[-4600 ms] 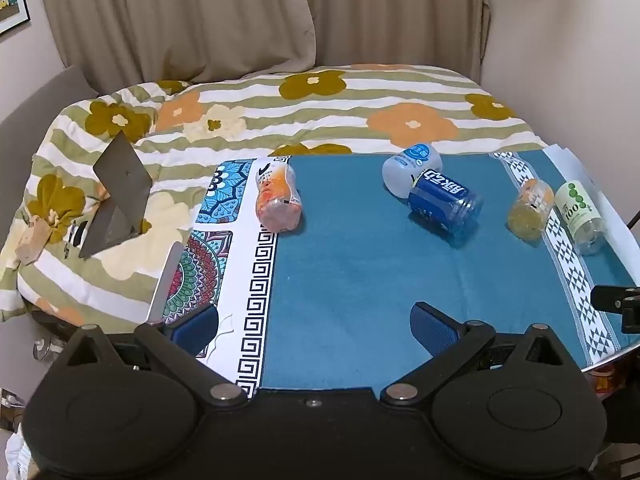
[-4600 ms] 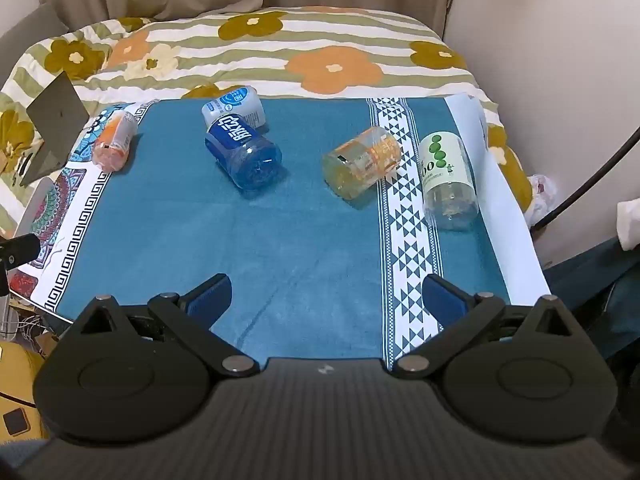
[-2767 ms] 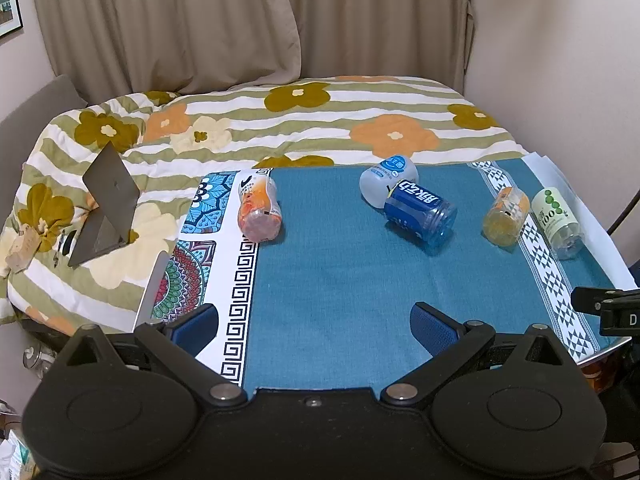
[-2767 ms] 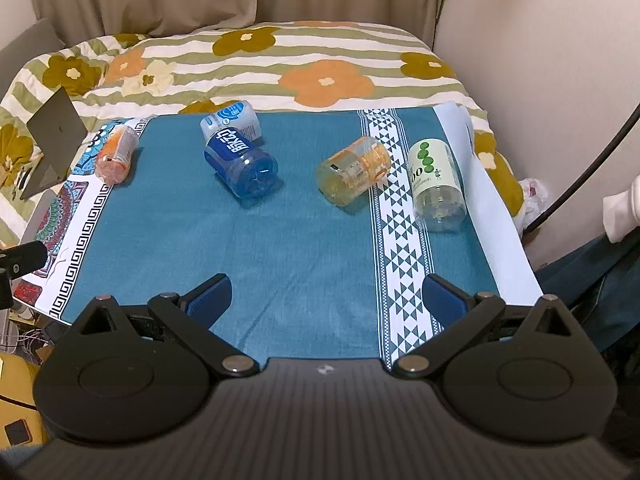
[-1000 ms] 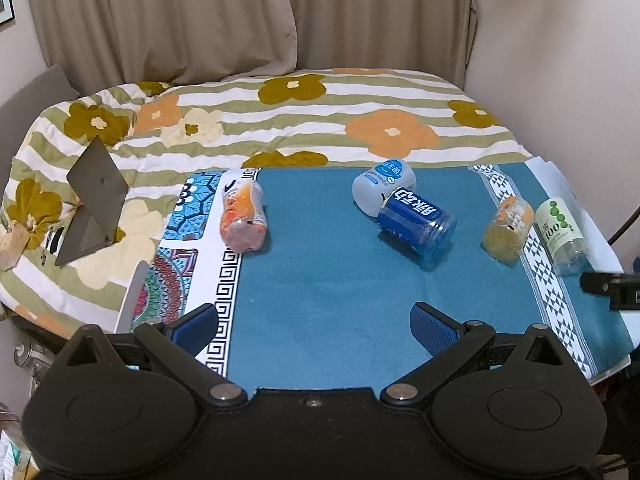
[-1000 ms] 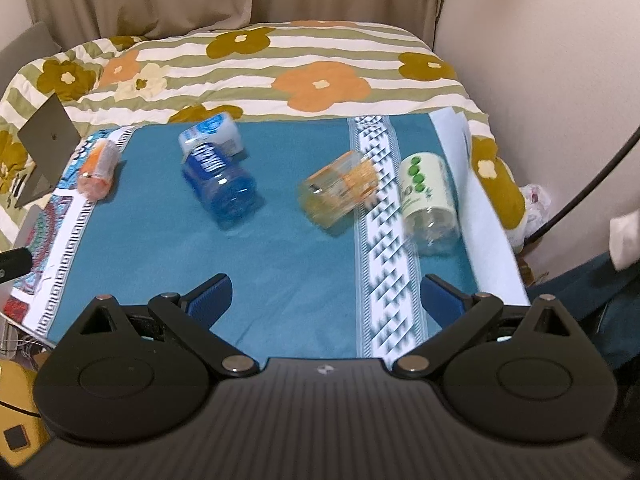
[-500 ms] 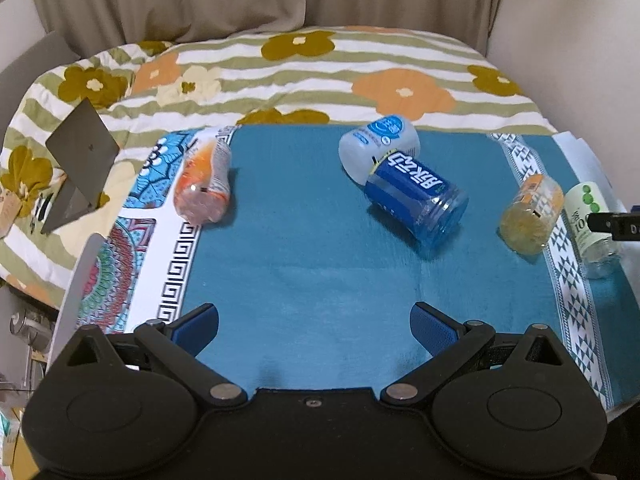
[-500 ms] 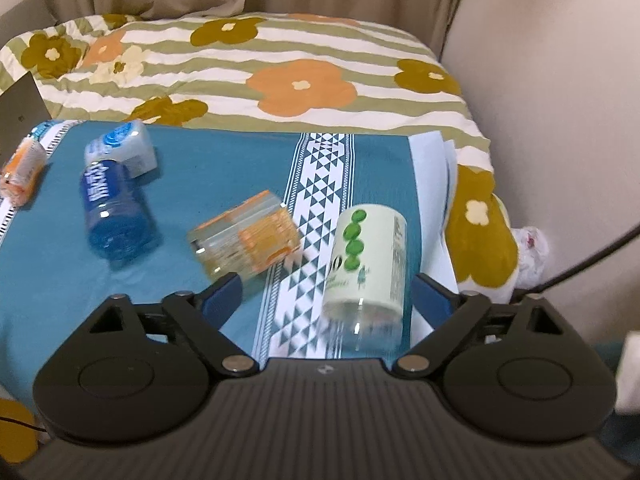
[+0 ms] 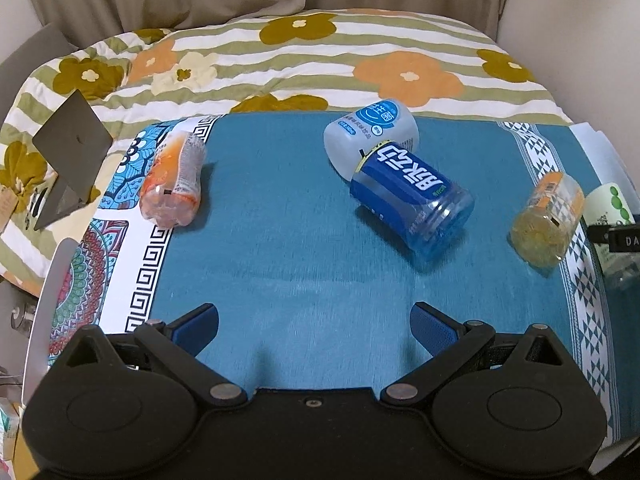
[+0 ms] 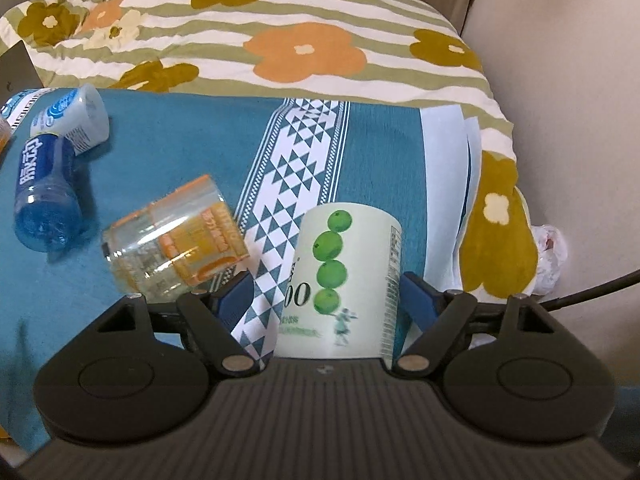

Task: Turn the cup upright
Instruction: 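Move the right tool to the lying white green-dotted cup and grasp it, then lift the white cup with the right gripper and set it down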

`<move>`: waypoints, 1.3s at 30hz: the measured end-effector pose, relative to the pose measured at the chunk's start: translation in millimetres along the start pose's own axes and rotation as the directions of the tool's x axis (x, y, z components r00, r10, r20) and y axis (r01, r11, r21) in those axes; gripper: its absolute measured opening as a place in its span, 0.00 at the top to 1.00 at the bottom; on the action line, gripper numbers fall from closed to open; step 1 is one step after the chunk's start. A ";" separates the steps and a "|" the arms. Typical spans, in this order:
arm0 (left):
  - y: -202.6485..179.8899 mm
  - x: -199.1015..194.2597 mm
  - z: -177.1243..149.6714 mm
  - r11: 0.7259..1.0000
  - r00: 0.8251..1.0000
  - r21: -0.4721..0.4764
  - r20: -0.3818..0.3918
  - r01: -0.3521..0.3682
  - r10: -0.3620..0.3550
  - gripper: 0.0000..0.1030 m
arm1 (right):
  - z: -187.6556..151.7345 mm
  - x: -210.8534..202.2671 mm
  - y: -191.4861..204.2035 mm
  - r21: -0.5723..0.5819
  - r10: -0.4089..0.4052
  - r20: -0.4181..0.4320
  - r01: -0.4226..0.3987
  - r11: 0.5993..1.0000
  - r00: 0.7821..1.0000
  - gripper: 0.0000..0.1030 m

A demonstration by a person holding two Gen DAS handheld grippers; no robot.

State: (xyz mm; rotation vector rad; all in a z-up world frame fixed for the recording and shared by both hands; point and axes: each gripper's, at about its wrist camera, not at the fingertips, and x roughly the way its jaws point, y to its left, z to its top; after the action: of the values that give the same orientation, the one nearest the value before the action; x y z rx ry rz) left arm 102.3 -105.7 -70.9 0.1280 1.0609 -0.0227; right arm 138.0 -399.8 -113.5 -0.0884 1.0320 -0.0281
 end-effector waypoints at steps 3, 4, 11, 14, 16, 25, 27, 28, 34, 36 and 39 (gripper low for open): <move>-3.5 1.0 2.4 1.000 1.000 0.008 -0.001 0.000 0.000 0.00 | -1.1 5.6 -1.6 -0.005 0.011 -0.015 -0.011 1.000 1.000 0.18; -5.0 1.4 2.9 1.000 1.000 0.010 -0.002 -0.001 0.001 0.00 | -1.4 7.0 -1.8 -0.007 0.015 -0.019 -0.015 1.000 1.000 0.20; -7.0 -0.5 1.6 1.000 1.000 0.018 -0.004 0.005 -0.005 0.00 | -2.9 10.3 -4.4 0.003 0.024 -0.024 -0.024 1.000 0.999 0.25; -2.4 -5.2 0.5 1.000 1.000 0.011 0.002 0.007 -0.007 0.00 | -2.2 4.7 -2.2 0.006 0.024 -0.018 -0.024 1.000 1.000 0.25; 1.9 -9.8 0.0 1.000 1.000 0.004 0.010 0.010 -0.010 0.00 | -1.5 -1.2 -0.7 0.011 0.023 -0.010 -0.023 1.000 1.000 0.25; 32.2 -34.4 -9.8 1.000 0.999 -0.016 0.048 0.026 -0.025 0.00 | -2.2 -51.7 22.5 0.056 0.033 0.030 -0.035 0.998 0.999 0.26; 40.8 -39.9 -13.6 0.999 0.998 -0.019 0.052 0.031 -0.030 0.00 | -3.5 -65.6 32.5 0.066 0.044 0.036 -0.047 0.997 0.998 0.26; 45.0 -42.1 -15.6 0.999 0.998 -0.020 0.052 0.034 -0.032 0.00 | -4.8 -72.8 39.4 0.072 0.055 0.039 -0.058 0.996 0.998 0.26; 72.5 -52.4 -29.6 0.999 0.997 -0.005 0.067 0.049 -0.049 0.00 | -14.1 -93.9 90.7 0.084 0.111 0.036 -0.114 0.990 0.993 0.25; 80.9 -53.0 -33.7 0.998 0.996 -0.002 0.067 0.060 -0.060 0.00 | -17.4 -93.4 108.5 0.090 0.122 0.029 -0.124 0.988 0.992 0.25; 91.9 -51.8 -39.5 0.997 0.995 0.002 0.062 0.078 -0.078 0.00 | -23.7 -87.5 136.5 0.104 0.139 0.013 -0.139 0.985 0.990 0.25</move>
State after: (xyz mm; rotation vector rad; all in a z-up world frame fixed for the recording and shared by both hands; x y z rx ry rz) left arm 50.0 -12.1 -36.1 0.0845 1.0030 -0.0962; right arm 70.2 -259.6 -62.5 0.0786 1.0275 0.0451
